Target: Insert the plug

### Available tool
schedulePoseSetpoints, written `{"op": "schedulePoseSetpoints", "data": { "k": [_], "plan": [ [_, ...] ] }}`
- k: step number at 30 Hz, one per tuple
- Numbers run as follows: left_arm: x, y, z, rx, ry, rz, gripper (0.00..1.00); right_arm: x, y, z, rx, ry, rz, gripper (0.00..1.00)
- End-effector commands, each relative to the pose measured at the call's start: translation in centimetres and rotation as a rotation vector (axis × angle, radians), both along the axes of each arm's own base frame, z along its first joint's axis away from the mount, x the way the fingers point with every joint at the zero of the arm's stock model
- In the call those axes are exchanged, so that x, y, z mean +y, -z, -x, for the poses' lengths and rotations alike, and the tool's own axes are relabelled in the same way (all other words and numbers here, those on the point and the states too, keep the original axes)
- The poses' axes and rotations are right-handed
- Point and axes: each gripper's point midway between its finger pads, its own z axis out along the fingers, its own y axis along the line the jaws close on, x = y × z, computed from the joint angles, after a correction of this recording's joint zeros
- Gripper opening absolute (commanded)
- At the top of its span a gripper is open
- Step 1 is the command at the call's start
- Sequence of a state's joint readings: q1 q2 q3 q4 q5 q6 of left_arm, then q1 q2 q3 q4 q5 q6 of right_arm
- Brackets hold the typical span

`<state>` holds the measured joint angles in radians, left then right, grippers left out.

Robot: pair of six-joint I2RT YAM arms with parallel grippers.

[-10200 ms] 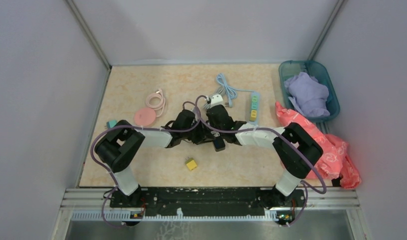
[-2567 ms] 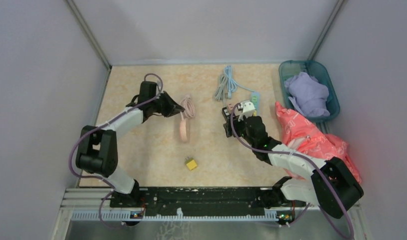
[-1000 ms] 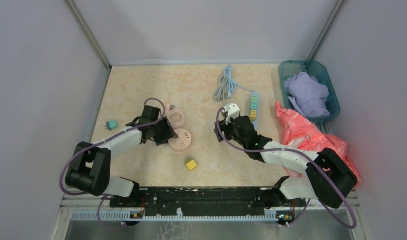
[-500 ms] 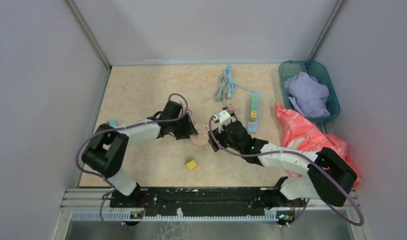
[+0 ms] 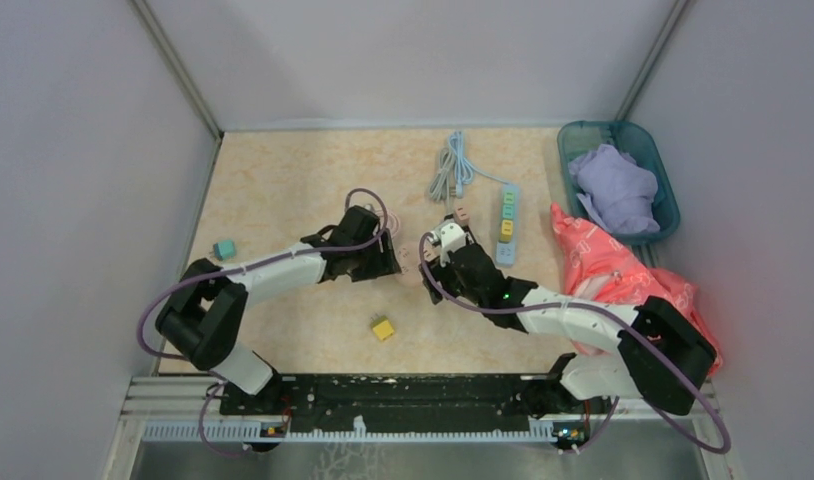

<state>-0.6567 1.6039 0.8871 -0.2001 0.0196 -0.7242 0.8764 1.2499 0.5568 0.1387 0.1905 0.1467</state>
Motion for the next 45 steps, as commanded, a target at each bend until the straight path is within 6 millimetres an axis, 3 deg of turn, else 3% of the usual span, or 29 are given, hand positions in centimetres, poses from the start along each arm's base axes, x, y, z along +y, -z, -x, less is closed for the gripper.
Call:
{"op": "schedulePoseSetpoints", "data": {
  "k": [1,10,15,23,32,45],
  "plan": [
    [2.2,-0.5,2.2,-0.032,-0.002,-0.131,0.71,-0.2,-2.6,-1.1,-0.100,0.041,-0.036,0.72],
    [2.6,-2.4,6.6,-0.104,0.188,-0.197,0.75,-2.2,-3.5,-1.1,-0.184,0.109,-0.082,0.80],
    [3.2,-2.2,9.4,-0.085,0.279,-0.215,0.79,-3.0,-4.0,-1.2,-0.219,0.144,-0.112,0.88],
    [2.5,-1.0,13.2,-0.064,0.402,-0.276,0.88,-3.5,-3.7,-1.3,-0.234,0.161,-0.106,0.88],
    [2.1,1.2,12.8,-0.044,0.418,-0.383,0.86,-3.8,-3.3,-1.4,-0.232,0.183,-0.102,0.87],
    [1.0,1.2,11.3,-0.089,0.365,-0.363,0.71,-4.2,-4.5,-1.1,-0.257,0.196,-0.167,0.89]
  ]
}}
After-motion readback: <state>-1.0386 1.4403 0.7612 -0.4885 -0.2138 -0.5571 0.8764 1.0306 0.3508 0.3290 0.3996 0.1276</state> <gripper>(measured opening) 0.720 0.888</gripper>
